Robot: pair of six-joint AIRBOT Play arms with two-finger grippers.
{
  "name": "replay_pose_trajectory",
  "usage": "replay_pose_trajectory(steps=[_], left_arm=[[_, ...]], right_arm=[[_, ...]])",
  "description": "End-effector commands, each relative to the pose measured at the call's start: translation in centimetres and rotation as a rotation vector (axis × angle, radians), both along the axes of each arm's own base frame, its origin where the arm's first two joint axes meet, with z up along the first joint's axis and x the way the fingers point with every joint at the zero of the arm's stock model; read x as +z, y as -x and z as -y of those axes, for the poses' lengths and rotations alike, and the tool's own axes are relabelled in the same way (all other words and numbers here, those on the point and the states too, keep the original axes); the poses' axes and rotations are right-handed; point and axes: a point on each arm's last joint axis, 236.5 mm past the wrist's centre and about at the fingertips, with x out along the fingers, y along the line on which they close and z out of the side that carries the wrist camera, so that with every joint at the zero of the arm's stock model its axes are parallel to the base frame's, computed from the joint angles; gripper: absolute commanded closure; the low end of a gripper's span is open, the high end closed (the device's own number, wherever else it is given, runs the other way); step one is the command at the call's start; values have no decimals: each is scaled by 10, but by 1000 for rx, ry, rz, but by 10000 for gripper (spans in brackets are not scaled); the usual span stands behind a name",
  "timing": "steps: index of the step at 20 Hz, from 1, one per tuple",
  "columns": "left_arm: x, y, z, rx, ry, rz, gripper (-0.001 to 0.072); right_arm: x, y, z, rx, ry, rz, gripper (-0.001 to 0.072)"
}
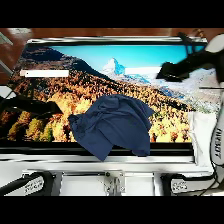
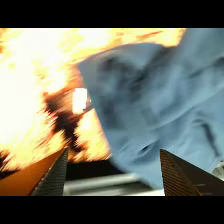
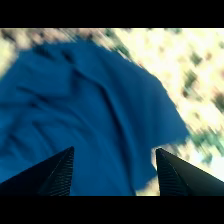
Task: Fold the shirts.
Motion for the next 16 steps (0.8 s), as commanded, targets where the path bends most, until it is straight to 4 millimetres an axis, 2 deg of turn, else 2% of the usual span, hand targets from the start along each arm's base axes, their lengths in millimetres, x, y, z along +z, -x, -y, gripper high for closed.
replay_pose_trajectory(steps=[1, 3, 4, 6, 8, 11, 15, 16], left_arm=[[-15, 55, -29, 63, 74, -135, 48], [-39, 75, -8, 83, 157, -161, 47], [-50, 81, 7, 89, 204, -169, 47], [-71, 85, 34, 124, 263, -169, 47], [-88, 86, 58, 140, 292, -175, 48], [-102, 88, 89, 88, 298, -198, 50], [-113, 83, 122, 82, 327, -203, 62], [-117, 83, 127, 82, 327, -212, 123]], right_arm=[[-9, 83, 64, -142, 9, -175, 99], [-41, 108, 67, -249, -54, -175, 97], [-62, 123, 62, -288, -89, -190, 97], [-100, 150, 46, -330, -161, -234, 97], [-127, 168, 30, -348, -208, -285, 97], [-144, 178, 18, -362, -254, -319, 97], [-147, 178, 17, -370, -256, -320, 97], [-147, 179, 17, -370, -256, -320, 97]])
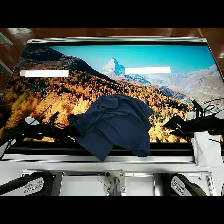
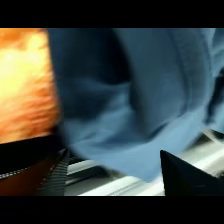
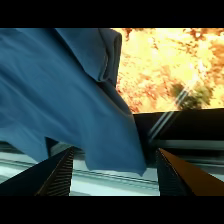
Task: Fold the shirts.
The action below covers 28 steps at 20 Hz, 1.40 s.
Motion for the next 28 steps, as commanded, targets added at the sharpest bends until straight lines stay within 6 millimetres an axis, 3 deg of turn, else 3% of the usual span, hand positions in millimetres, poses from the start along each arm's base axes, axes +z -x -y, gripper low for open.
replay_pose_trajectory(steps=[1, 3, 4, 5, 10, 13, 16, 18, 19, 21, 22, 23, 25, 27, 28], left_arm=[[-16, -3, 24, 19, 8, -8, 217], [-19, -1, 25, 16, 10, -23, 520], [-17, 0, 25, 1, 17, -14, 621], [-13, 1, 26, -30, 31, 1, 667], [18, -11, 21, -77, 55, 117, 668], [46, -26, 15, -61, 62, 209, 668], [70, -42, 11, -50, 62, 288, 668], [81, -53, 10, -46, 60, 320, 668], [86, -58, 10, -46, 58, 337, 668], [97, -68, 9, -52, 56, 375, 667], [107, -74, 8, -60, 59, 399, 668], [119, -81, 5, -62, 63, 424, 668], [162, -103, -3, -67, 61, 534, 670], [235, -125, -11, -75, 34, 728, 670], [281, -131, -12, -84, 14, 851, 670]], right_arm=[[-5, 3, -3, -14, -10, -3, 94], [-8, 8, -6, -12, -22, -22, 87], [-14, 15, -12, 5, -27, -46, 87], [-22, 26, -21, 31, -37, -78, 79], [-68, 85, -77, 187, -56, -201, 78], [-82, 80, -95, 114, -67, -172, 78], [-91, 62, -99, 42, -18, -134, 80], [-98, 62, -106, 24, -7, -161, 84], [-101, 66, -111, 38, -10, -180, 190], [-101, 68, -118, 50, -23, -189, 585], [-95, 66, -120, 63, -33, -177, 638], [-84, 58, -120, 104, -32, -126, 638], [-47, 32, -114, 198, 16, 31, 639], [21, -8, -102, 273, 112, 275, 640], [73, -32, -96, 292, 173, 449, 640]])
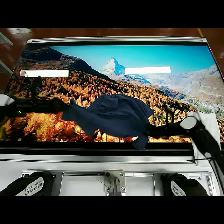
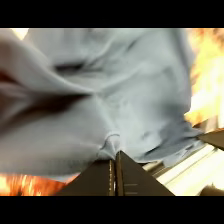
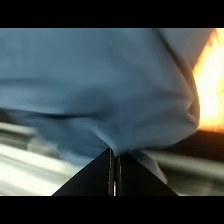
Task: Fold the shirts.
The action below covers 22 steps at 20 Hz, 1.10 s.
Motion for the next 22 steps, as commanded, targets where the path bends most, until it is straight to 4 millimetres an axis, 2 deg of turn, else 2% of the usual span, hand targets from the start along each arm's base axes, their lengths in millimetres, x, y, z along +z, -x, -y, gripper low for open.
replay_pose_trajectory(steps=[1, 2, 3, 4, 6, 7, 8, 9, 10, 11, 14, 16, 18, 20, 22], left_arm=[[146, -16, -7, -3, -42, 376, 669], [201, -9, -6, 0, -60, 520, 669], [259, 5, -6, 13, -77, 672, 669], [319, 25, -6, 42, -90, 839, 669], [418, 75, -8, 124, -76, 1112, 668], [451, 102, -8, 151, -64, 1211, 668], [475, 130, -6, 159, -64, 1294, 668], [489, 152, -4, 159, -64, 1346, 668], [495, 166, -4, 171, -67, 1367, 668], [494, 174, -10, 211, -85, 1354, 668], [467, 167, -42, 332, -252, 1238, 668], [432, 149, -60, 335, -394, 1123, 668], [390, 124, -74, 314, -476, 973, 668], [348, 92, -83, 295, -504, 842, 668], [298, 56, -92, 273, -520, 696, 668]], right_arm=[[145, -53, 22, 85, 151, 469, 640], [216, -63, 30, 60, 196, 654, 640], [284, -63, 41, 15, 241, 819, 640], [354, -55, 55, -48, 284, 977, 640], [463, -19, 79, -178, 338, 1211, 640], [499, 2, 86, -220, 345, 1286, 639], [526, 22, 88, -242, 342, 1349, 640], [542, 36, 88, -250, 337, 1384, 639], [548, 48, 88, -259, 321, 1386, 640], [545, 55, 88, -261, 312, 1359, 639], [509, 59, 88, -219, 340, 1206, 639], [481, 53, 95, -208, 380, 1081, 639], [448, 36, 104, -190, 432, 934, 640], [406, 10, 109, -153, 475, 744, 639], [362, -27, 110, -108, 496, 576, 639]])
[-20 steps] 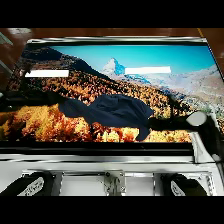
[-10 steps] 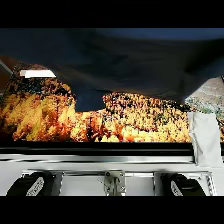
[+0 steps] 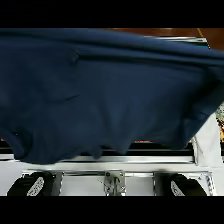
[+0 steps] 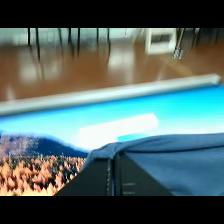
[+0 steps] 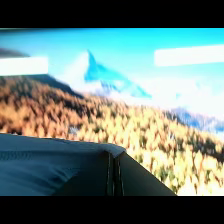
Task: Fold the shirts.
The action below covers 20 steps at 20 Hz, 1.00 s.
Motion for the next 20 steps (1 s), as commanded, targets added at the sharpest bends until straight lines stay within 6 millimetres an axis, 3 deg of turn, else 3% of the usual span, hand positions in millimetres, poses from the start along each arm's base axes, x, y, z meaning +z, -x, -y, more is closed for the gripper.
replay_pose_trajectory(steps=[1, 4, 7, 9, 12, 14, 15, 16, 17, 18, 19, 20], left_arm=[[-94, -55, -26, 70, -34, -280, 668], [-184, -107, -34, 63, -17, -509, 668], [-273, -156, -41, 74, 16, -699, 668], [-337, -175, -42, 70, 41, -855, 667], [-414, -184, -22, 10, 147, -1069, 667], [-448, -184, -2, -42, 242, -1177, 667], [-458, -183, 6, -61, 282, -1213, 635], [-465, -182, 13, -74, 325, -1246, 443], [-468, -179, 16, -75, 349, -1277, 204], [-468, -171, 12, -78, 338, -1306, 103], [-468, -161, 3, -81, 310, -1338, 108], [-468, -147, -9, -84, 275, -1378, 122]], right_arm=[[-82, -47, 10, -28, 49, -320, 639], [-170, -118, 7, -18, 63, -504, 639], [-252, -196, 1, -19, 43, -553, 639], [-298, -228, -8, -16, -4, -580, 638], [-353, -238, -29, -22, -116, -693, 638], [-374, -238, -44, -2, -177, -747, 638], [-378, -238, -48, 2, -198, -758, 602], [-379, -238, -50, 5, -208, -760, 378], [-376, -239, -46, 14, -189, -752, 112], [-371, -231, -40, 55, -145, -773, 82], [-365, -218, -24, 83, -71, -809, 83], [-359, -197, 5, 66, 25, -875, 83]])
